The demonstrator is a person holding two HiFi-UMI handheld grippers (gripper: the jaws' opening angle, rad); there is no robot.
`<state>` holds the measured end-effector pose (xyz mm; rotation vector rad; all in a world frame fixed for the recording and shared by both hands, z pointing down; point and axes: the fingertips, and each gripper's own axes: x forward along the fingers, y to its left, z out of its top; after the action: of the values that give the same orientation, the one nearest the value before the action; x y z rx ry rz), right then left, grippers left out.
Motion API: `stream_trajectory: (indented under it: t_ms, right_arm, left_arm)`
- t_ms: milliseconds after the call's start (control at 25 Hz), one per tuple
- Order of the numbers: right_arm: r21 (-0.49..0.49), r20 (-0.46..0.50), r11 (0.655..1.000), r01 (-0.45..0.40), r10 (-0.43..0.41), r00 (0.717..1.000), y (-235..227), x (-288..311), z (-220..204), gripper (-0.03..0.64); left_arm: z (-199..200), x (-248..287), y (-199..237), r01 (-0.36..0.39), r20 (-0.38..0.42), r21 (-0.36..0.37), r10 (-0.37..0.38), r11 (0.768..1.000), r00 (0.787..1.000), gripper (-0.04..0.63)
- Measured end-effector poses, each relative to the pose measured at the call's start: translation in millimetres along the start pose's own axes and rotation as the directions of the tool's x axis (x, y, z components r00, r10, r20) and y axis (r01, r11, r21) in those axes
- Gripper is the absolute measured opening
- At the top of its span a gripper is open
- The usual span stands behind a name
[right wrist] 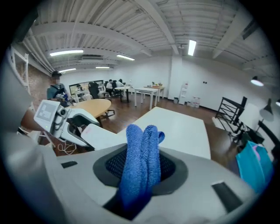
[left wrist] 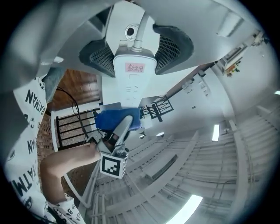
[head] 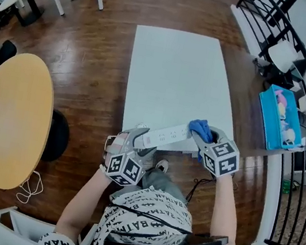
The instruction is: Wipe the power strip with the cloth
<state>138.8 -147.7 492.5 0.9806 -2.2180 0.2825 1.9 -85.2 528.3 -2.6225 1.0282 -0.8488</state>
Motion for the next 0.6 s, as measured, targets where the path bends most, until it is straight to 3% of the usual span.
stream_trajectory:
  t_ms: [120, 240, 400, 600]
  right_arm:
    - [0.010, -0.006, 0.996, 0.092, -0.092, 0.996, -32.4, -13.3, -6.1, 0.137]
    - [0.022, 0.041, 0.997, 0.078, -0.079, 0.996, -23.7, -19.6, 6.9, 0.137]
    - [-0.055, 0.010, 0.998, 0.017, -0.017, 1.000, 20.0, 1.7, 13.4, 0.137]
    - [-0.139, -0.006, 0.978, -0.155, 0.156, 0.988, 102.6, 21.6, 29.2, 0.137]
  left_arm:
    - [1.1, 1.4, 2.1, -0.003, -0.013, 0.005, 0.003, 1.000, 1.000, 0.290]
    - [-1.0, 4.9, 4.6, -0.013, -0.040, 0.027, 0.014, 1.000, 0.999, 0.290]
    - [3.2, 8.8, 5.8, -0.020, -0.041, 0.038, 0.022, 0.999, 0.999, 0.290]
    - [9.2, 17.9, 2.9, -0.020, -0.052, 0.056, 0.023, 0.998, 0.998, 0.290]
